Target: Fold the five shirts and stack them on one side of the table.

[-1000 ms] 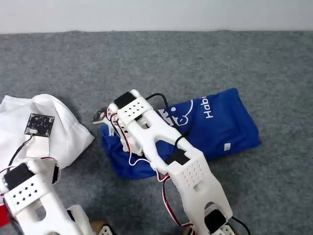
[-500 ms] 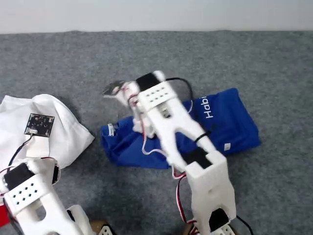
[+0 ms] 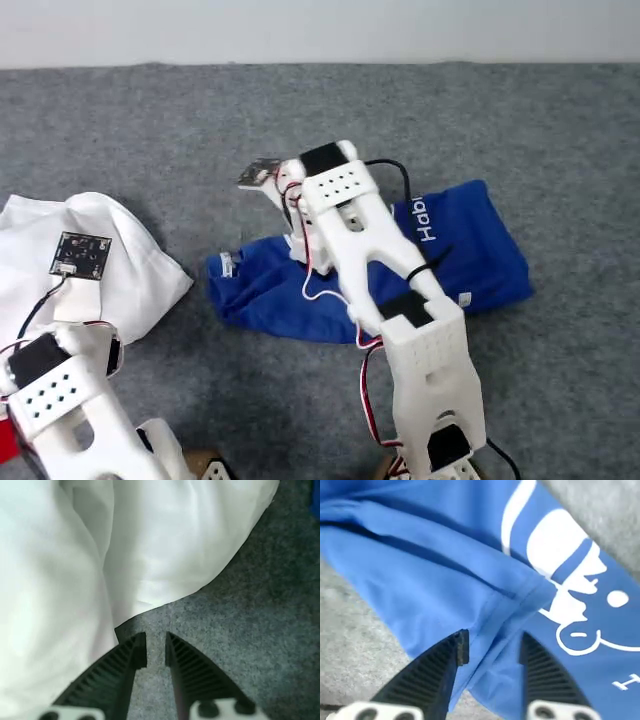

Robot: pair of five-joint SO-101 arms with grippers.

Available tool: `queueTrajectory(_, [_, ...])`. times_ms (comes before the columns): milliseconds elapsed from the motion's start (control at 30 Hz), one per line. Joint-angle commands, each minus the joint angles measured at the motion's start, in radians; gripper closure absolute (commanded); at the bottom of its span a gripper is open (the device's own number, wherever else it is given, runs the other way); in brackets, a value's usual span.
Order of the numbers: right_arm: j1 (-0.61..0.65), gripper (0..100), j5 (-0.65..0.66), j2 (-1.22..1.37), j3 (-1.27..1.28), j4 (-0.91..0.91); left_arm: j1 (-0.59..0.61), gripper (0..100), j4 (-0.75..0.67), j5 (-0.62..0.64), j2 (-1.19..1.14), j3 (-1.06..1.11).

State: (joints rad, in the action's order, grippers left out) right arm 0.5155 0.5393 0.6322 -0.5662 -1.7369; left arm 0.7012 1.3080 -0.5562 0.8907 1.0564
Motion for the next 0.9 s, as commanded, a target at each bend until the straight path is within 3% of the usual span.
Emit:
queueTrajectory(0, [0.030,82.1,0.005,-0.019,-0.167,-0.027,-0.002,93,-0.026,-0.009,0.017,-0.019])
queueTrajectory(267, [0.128,98.9,0.006,0.025,-0.296,0.008,-0.002,93,-0.026,-0.009,0.017,-0.018])
queueTrajectory(567, [0.228,98.9,0.006,0.186,-0.302,0.019,-0.002,93,-0.025,-0.009,0.017,-0.018])
queueTrajectory(867, [0.243,98.9,0.006,0.203,-0.404,0.051,0.003,93,-0.020,-0.009,0.017,-0.018])
